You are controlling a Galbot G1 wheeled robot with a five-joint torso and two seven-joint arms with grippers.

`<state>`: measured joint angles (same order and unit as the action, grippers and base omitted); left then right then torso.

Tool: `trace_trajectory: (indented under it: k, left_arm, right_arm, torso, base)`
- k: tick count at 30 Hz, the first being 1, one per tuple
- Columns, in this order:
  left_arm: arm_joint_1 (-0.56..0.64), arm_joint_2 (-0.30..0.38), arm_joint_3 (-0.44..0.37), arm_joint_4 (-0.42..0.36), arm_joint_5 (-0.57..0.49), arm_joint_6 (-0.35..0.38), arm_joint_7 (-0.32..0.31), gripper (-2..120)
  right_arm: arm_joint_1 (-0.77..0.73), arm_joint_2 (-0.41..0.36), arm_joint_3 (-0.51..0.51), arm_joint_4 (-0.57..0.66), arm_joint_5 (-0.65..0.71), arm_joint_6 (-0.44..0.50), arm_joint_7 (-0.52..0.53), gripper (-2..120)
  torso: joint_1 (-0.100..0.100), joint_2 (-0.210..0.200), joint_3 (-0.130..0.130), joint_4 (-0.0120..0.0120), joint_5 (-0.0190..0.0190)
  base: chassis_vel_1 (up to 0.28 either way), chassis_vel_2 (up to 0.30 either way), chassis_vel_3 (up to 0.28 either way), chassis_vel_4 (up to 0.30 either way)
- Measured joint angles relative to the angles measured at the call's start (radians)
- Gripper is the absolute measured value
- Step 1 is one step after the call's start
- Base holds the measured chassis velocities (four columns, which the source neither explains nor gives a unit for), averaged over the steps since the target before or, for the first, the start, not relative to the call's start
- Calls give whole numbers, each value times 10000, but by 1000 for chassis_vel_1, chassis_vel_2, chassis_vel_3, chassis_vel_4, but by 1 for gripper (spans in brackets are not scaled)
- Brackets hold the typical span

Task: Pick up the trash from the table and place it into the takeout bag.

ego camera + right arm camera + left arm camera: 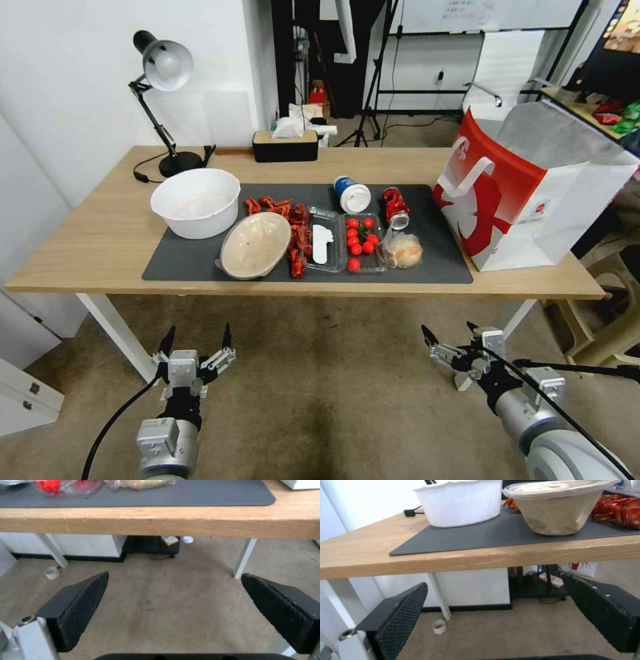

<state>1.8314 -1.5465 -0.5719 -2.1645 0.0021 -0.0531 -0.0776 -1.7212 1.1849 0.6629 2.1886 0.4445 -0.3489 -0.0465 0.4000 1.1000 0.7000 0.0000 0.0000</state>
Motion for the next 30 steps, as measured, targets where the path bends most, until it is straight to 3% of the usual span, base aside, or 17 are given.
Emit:
trace_trajectory:
  k: [30]
  left_arm:
    - [-162,76,-118,79,-161,9,0,100]
  right_arm:
    - [737,-333,-159,526,91,0,277,100]
  torso:
    - [0,-1,0,-1,0]
  base:
    - [0,0,0,0]
